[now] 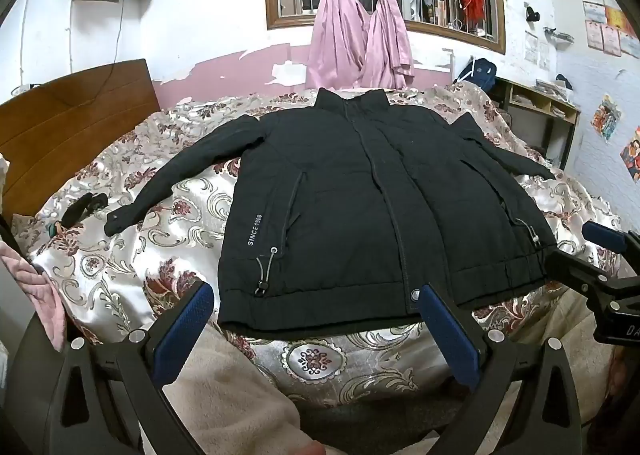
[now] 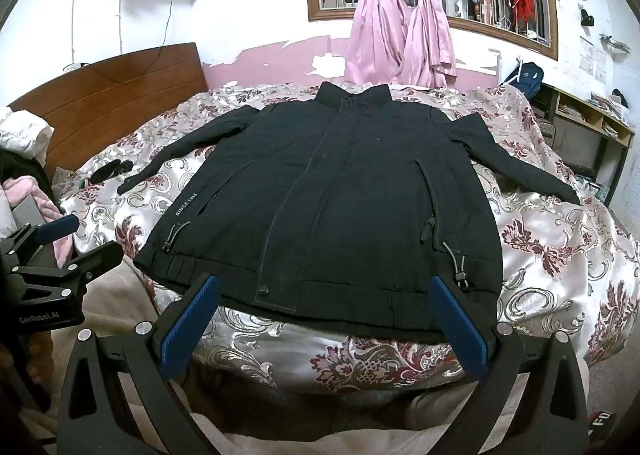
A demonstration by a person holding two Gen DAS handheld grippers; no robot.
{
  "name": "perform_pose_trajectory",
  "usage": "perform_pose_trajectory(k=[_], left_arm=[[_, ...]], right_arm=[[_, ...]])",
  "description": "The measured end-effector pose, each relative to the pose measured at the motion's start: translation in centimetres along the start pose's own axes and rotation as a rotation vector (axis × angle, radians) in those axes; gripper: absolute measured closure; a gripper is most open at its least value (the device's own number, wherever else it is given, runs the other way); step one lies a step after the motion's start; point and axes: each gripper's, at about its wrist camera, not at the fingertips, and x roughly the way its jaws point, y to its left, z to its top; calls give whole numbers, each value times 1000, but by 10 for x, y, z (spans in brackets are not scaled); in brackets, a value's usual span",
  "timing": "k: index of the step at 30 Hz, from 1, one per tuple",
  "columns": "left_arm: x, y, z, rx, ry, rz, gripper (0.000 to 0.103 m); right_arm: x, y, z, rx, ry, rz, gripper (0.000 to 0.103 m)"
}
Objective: Fold large clothes
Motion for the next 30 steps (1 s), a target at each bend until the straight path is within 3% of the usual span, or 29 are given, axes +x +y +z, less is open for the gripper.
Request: perform_pose_trajectory(k=[14,24,30], left_arm=[[37,5,17,-34,70,0,0],[96,-7,69,-61,112,-42,0],[138,-39,112,-15,110,-51,0]], right_arm=[[25,-11,16,36,95,-59,1],[51,-44,54,43,20,-150,1],[78,-108,80,172,-70,-268,1]])
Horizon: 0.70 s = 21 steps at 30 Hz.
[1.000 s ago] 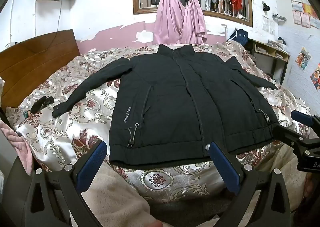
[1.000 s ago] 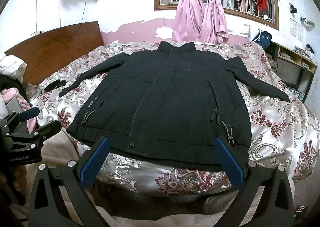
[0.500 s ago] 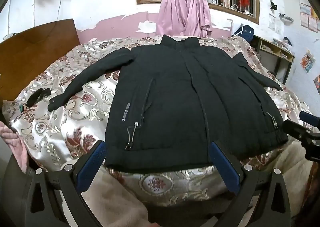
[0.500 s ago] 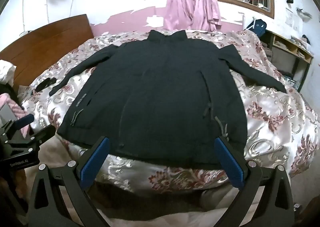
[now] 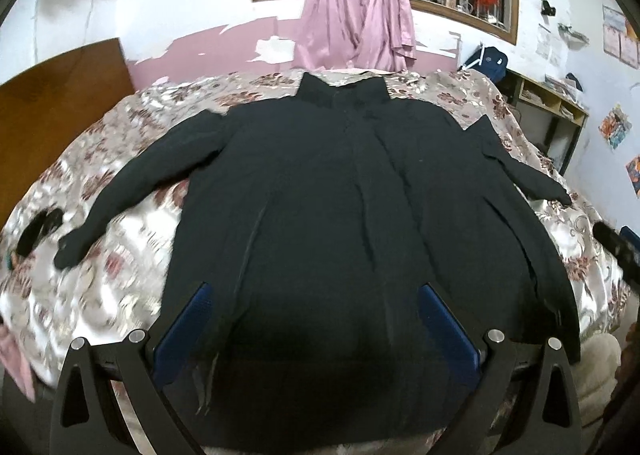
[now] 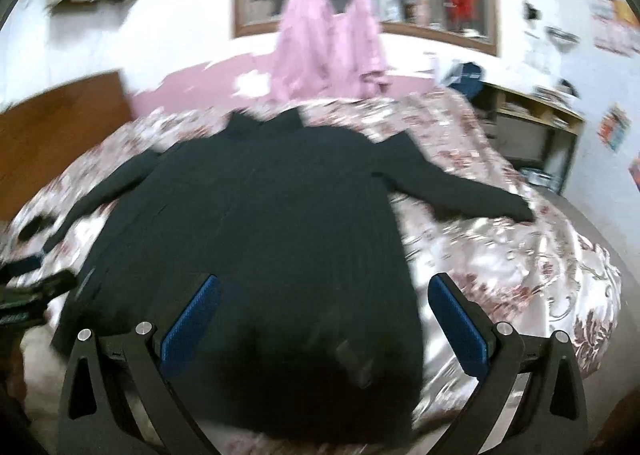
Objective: Fold large clothes
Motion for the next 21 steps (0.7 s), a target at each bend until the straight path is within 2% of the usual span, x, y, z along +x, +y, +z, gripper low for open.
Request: perform_pose_trajectory(k=[4,8,12,15,18,21], left_arm=[[34,-24,32,-12,46,-58,0],[76,-56,62,5,81,-77,0],[125,-93,95,7,123,-111,0],[168,-135,124,80,132,-86,0],[202,-170,150,128,129,-97,0],[225,-194,174,118,111,-156,0]], right_arm=[[39,-56,24,179,-27,-73,1],[84,-111,38,347,-49,-87,1],[159,-166,59,414,-17,-155,1],[218,-206,74,465,37,-214,1],[276,-242,81,523,88,-268,1],[309,-273,82,564,112,-375,1]])
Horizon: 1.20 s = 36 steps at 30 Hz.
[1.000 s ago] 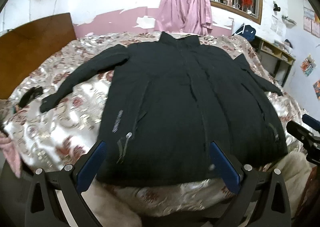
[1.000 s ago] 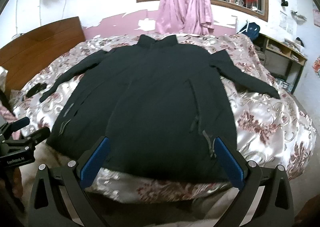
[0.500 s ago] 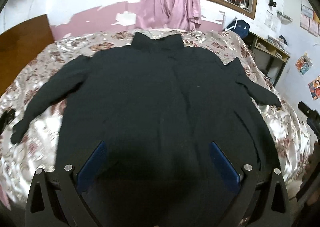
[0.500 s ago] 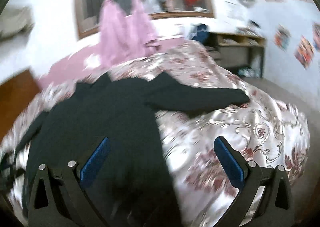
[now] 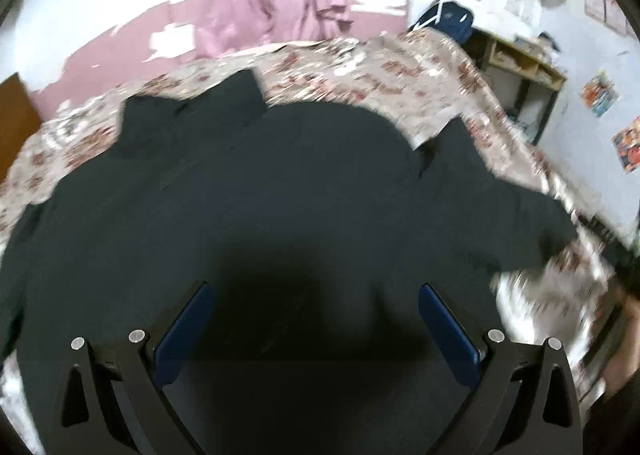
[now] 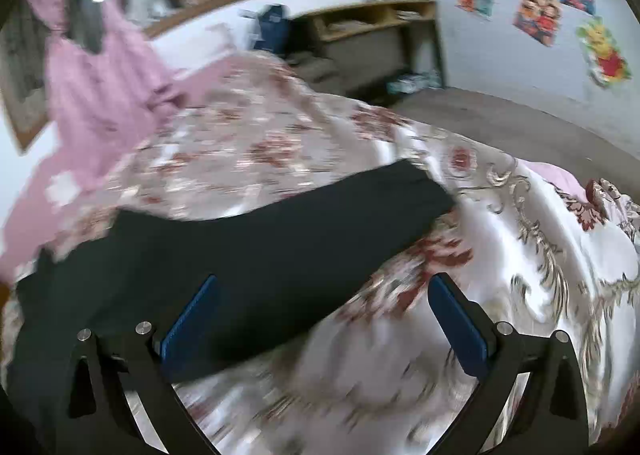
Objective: Fold large clothes
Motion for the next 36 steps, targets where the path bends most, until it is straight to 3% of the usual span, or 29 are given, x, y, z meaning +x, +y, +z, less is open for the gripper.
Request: perform_pose_trajectory(k=[4,9,11,12,13,15,16,20,22,27,30,33,36], left_arm=[[26,-23,22,18,-31,-38,0],[65,-50,26,80,-2,-3,0],[78,-51,23,85,20,8,0],[84,-50,18,75,35,8,0],[88,-49,17,65,42,5,0],[91,-46,13,53,50,0,0],[92,-46,12,57,55,5,0],[100,-50,13,78,106,32,0],[103,-49,15,77,126,25,0],[84,-30,18,9,121,-34,0],[61,-14,15,22,98,-27,1],[35,7,12,31,77,-19,1],[2,46,7,-26,64,-49,1]], right_arm=[[49,-14,17,112,34,-32,1],[87,-13,21,127,79,-3,3],[100,-9,17,113,101,-9,18],[101,-7,13,112,114,-9,33],[109,-7,10,122,130,-1,41],[107,-12,6,152,120,11,47],[105,-14,4,165,105,15,57],[103,-19,3,207,74,63,85],[96,-21,4,233,56,101,94],[50,-22,12,271,-48,164,96],[3,-11,18,286,-165,212,96],[-43,13,25,214,-263,253,96],[-93,51,25,94,-336,301,96]])
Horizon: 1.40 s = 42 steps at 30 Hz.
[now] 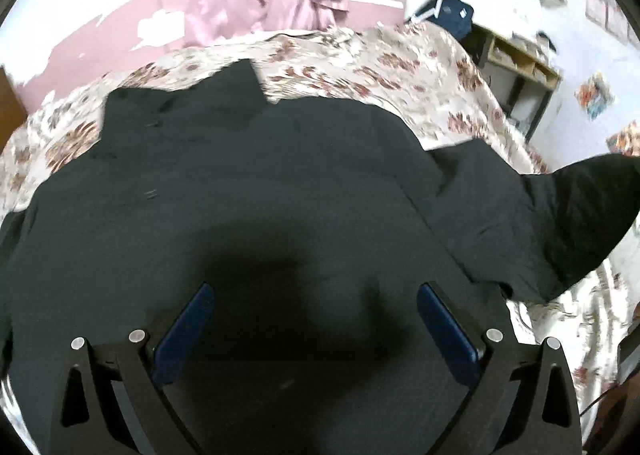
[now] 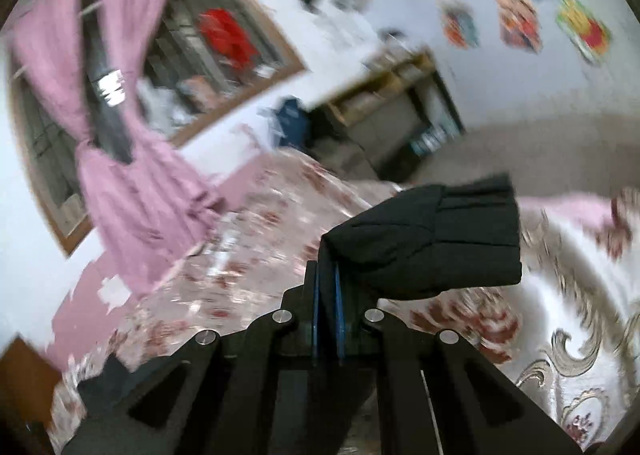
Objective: Fold large clothes
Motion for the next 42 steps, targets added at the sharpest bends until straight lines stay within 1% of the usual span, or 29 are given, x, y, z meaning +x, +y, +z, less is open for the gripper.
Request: perform_pose_trajectory(k=[2,5,7,9,14,16,19,21,22,24,25,26,27,28,29,30,31,32,33,34,35,36,37,40,41,42], left_arm=[[-17,25,-3,-43,4,-23,1],[-40,60,-9,-93,2,0,1],[-57,85,-16,-126,-15,12,1],[-75,112,-24,-162,-36,19,1],[-106,172,-43,-243,-75,44,1],[-114,197,-53,-278,-85,58,1],[-120,231,-69,-335,-96,60,1],[-121,248,-80,-366,-106,49,1],[-122,257,-87,-378,-115,32,1],[-120,269,-98,-399,-138,2,1],[-119,275,-103,-409,-149,-9,1],[-117,280,-108,-417,-156,-24,1],[-115,285,-111,-426,-161,-45,1],[-112,289,-116,-437,-162,-68,1],[-108,293,-119,-448,-161,-95,1],[-105,294,-122,-458,-159,-126,1],[-104,296,-125,-464,-160,-149,1],[-102,296,-127,-468,-161,-177,1],[-97,295,-128,-472,-159,-214,1],[-93,295,-128,-472,-152,-238,1],[-86,292,-128,-468,-126,-269,1],[-76,289,-127,-463,-82,-303,1],[-68,286,-126,-465,-55,-324,1],[-49,276,-124,-476,-17,-357,3],[-42,272,-121,-485,-8,-368,6],[-37,269,-120,-491,-1,-373,15]], right_arm=[[-22,39,3,-89,-18,54,96],[-52,101,-3,-217,-40,131,96],[-67,133,-12,-289,-42,167,96],[-86,168,-26,-362,-36,221,96],[-127,251,-77,-572,9,345,96],[-138,276,-98,-639,37,387,96],[-150,304,-140,-741,112,443,96],[-155,311,-163,-781,152,471,96],[-160,317,-178,-801,178,488,96],[-164,324,-207,-832,254,530,96],[-160,322,-213,-836,284,540,96],[-160,325,-226,-849,336,551,96],[-153,322,-233,-857,379,556,92],[-153,322,-247,-868,449,569,84],[-151,323,-254,-871,494,579,78],[-154,319,-261,-870,540,595,62],[-157,314,-265,-869,568,610,44],[-156,314,-265,-870,582,617,37],[-167,306,-265,-873,593,635,31],[-177,297,-263,-873,600,658,31],[-177,292,-258,-875,603,666,31],[-188,279,-253,-878,603,665,31],[-195,269,-249,-878,597,660,31],[-217,233,-232,-867,564,643,30],[-213,226,-225,-864,555,632,30],[-211,219,-219,-861,543,615,30]])
